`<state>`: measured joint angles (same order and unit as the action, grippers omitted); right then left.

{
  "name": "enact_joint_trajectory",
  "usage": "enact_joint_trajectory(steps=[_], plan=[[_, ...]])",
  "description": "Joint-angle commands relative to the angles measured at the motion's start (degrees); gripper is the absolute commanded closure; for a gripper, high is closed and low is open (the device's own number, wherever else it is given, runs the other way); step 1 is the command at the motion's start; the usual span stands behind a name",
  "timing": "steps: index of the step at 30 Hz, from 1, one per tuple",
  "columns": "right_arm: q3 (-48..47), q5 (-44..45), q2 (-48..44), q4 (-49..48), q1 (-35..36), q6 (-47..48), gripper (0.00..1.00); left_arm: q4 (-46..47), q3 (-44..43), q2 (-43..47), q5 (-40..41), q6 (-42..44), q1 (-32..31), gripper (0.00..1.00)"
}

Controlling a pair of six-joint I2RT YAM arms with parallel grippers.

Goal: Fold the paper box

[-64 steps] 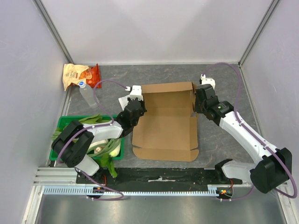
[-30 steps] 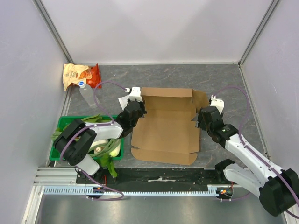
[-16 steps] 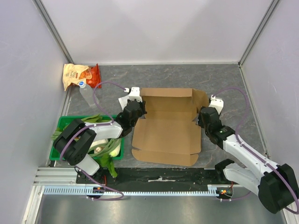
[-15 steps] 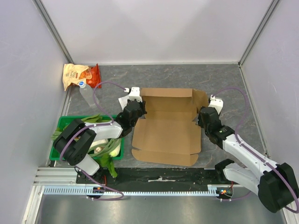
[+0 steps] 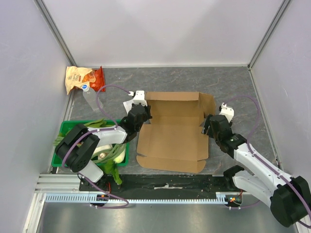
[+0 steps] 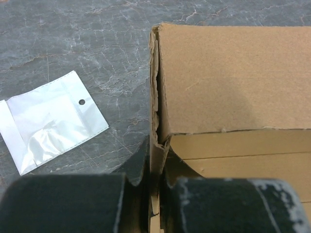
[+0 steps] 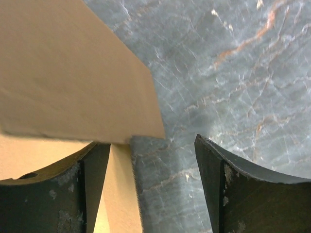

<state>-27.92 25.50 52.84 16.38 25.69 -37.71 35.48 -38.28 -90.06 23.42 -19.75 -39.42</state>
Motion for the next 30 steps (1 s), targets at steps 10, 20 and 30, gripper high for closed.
enact_joint_trajectory(steps=[10,20,30], plan=[[8.6,-6.6,-18.7,1.6,-0.2,-12.8,0.33,0.9,-1.3,2.0,-1.0,-6.0,1.2,0.98],[18.2,-18.3,-32.2,-10.8,-1.5,-19.0,0.66,0.9,0.9,4.9,-8.2,-11.5,5.9,0.98],[25.5,-31.4,-39.5,-28.4,-1.6,-24.1,1.00,2.7,3.0,9.2,-16.9,-16.4,9.8,0.98]])
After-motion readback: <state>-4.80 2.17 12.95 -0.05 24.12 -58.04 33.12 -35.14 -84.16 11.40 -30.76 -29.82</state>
